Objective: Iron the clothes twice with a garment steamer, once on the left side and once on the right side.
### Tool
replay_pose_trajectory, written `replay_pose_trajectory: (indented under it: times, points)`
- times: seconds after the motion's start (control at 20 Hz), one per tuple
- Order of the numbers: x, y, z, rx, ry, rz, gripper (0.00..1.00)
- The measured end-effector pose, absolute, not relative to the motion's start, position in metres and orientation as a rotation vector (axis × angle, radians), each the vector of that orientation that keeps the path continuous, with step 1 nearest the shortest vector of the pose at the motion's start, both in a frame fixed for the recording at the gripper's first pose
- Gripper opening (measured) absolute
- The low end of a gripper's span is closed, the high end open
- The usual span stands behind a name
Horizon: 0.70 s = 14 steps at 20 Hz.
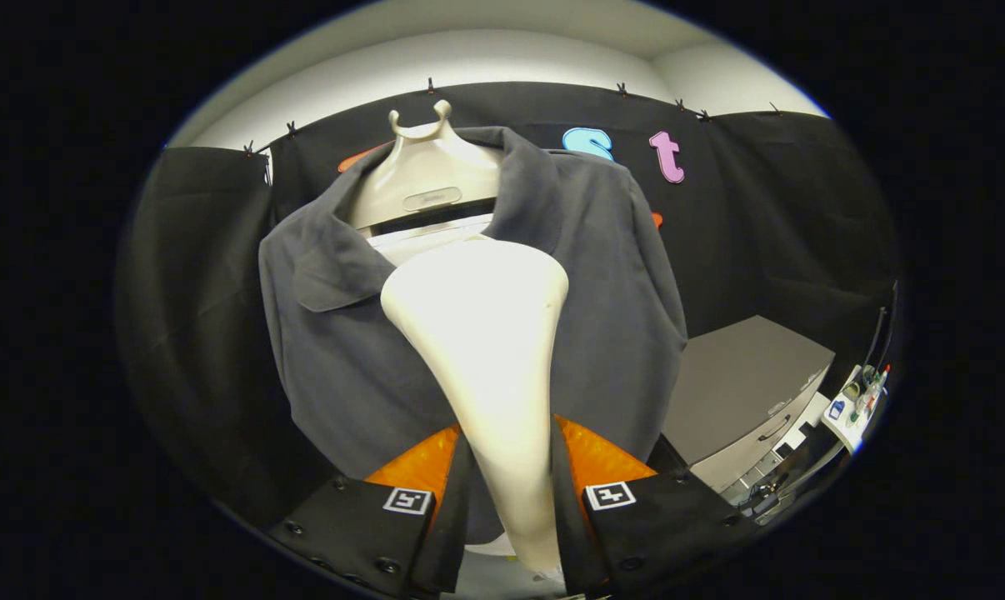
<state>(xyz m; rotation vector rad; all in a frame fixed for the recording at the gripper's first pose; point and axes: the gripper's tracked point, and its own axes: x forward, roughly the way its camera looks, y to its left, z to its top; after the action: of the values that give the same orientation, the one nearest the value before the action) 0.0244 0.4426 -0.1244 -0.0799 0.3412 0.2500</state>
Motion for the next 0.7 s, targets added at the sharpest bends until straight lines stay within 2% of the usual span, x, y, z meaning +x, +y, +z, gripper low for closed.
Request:
replay_pose_trajectory:
  times: [0.7]
  points:
    - [0.016, 0.535, -0.173, -0.182, 0.414, 0.382, 0.53]
